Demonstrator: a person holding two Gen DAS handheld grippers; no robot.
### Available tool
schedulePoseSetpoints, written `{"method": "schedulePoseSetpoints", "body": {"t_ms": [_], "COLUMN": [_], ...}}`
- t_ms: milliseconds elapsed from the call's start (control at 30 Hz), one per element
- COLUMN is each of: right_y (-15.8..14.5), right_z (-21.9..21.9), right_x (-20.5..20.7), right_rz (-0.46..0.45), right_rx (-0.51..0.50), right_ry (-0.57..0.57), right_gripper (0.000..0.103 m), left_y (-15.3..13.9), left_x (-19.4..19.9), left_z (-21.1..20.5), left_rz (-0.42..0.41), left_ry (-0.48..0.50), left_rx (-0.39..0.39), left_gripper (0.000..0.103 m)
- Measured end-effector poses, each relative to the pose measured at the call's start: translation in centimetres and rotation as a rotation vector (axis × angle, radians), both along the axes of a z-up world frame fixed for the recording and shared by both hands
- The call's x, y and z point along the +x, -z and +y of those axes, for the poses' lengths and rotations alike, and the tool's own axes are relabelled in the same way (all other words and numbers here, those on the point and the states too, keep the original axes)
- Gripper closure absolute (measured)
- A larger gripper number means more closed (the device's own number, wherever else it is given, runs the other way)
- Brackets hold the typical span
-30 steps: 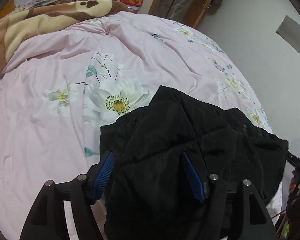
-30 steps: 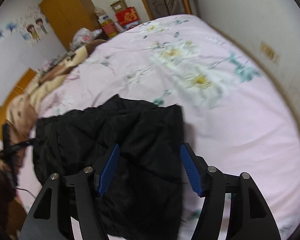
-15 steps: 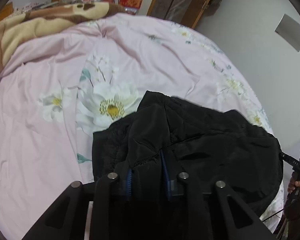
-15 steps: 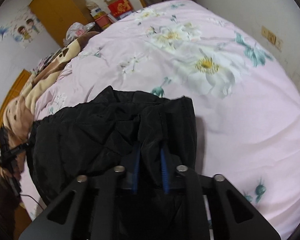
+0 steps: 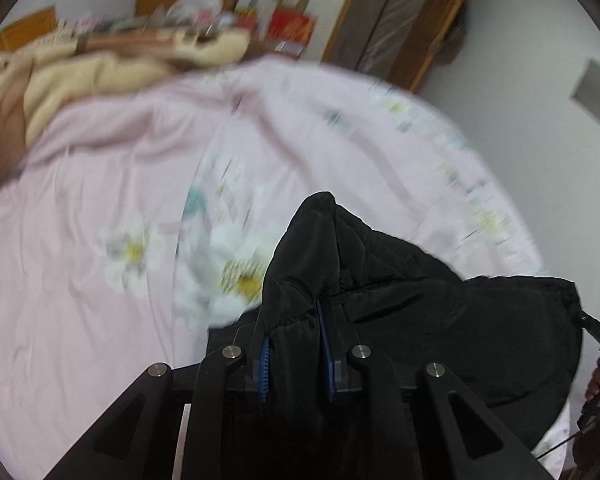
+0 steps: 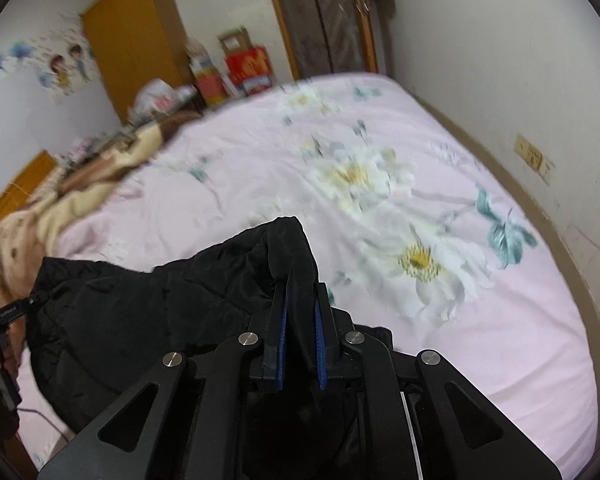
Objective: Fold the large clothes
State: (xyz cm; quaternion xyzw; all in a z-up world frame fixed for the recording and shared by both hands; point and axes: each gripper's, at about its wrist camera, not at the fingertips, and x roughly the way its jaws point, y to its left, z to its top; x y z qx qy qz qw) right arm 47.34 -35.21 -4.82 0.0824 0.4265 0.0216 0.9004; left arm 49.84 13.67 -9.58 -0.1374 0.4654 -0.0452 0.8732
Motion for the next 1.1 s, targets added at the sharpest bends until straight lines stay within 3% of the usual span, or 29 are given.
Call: {"method": "schedulePoseSetpoints", "body": {"t_ms": [133,367,500,567,600,633,767,833,1000,1100], "right_y": [4.6,7.2,4.5,2.1,0.9,-0.2,-3.6,-3.6,-0.4,2.5], "right_z": [0.8,2.0,2.3,2.8,2.9,3.0,4.2,6.0,11.7,13.8], "right_x": [1.5,2.9,1.4,-0.7,-1.9,-3.0,-7.4,-9.3,-10.7,-9.3], "right_rz": [0.145,0.294,0.212,0.101,0.043,0.000,-0.126,-0.134,-0.093,-0.014], "right_rx": [-0.055,-0.148,-0.209,-0.243,-0.245,-0.240,-0.143,-0.105,-0.086,-0.106], "right_ry": [-0.009,-0.009,0.078,0.075,0.081,0.090,0.081,0.004,-0.124,-0.157], "right_gripper": [0.091,0.083,0.074,0.056,0.040,0.037,0.037,0.037,0.037,0.037], "left_y": [3.6,4.6,2.2,0.3,-0.9,-1.8,-5.2,-5.6,-2.3,1.0], "left_x": [1.0,1.9,0.7,-0.9,-2.1,-3.0,-7.6,-9.5,-10.5,-8.7], "left_z": [0.2,-1.9,-1.1,-0.9,-1.2,-1.5,-3.7,-6.2,-12.8,-14.4], "left_rz": [0.076,0.102,0.069,0.028,-0.017,-0.046,-0.148,-0.186,-0.107,-0.018], "left_ry": [-0.013,0.011,-0.030,-0.047,-0.043,-0.041,-0.032,0.006,0.141,0.130], "left_rx": [-0.005,0.153,0.091,0.102,0.130,0.145,0.120,0.104,0.105,0.147], "left_gripper": [0.077,0.067,0.067,0.059,0.058,0.057,0.054,0.048,0.048,0.046]}}
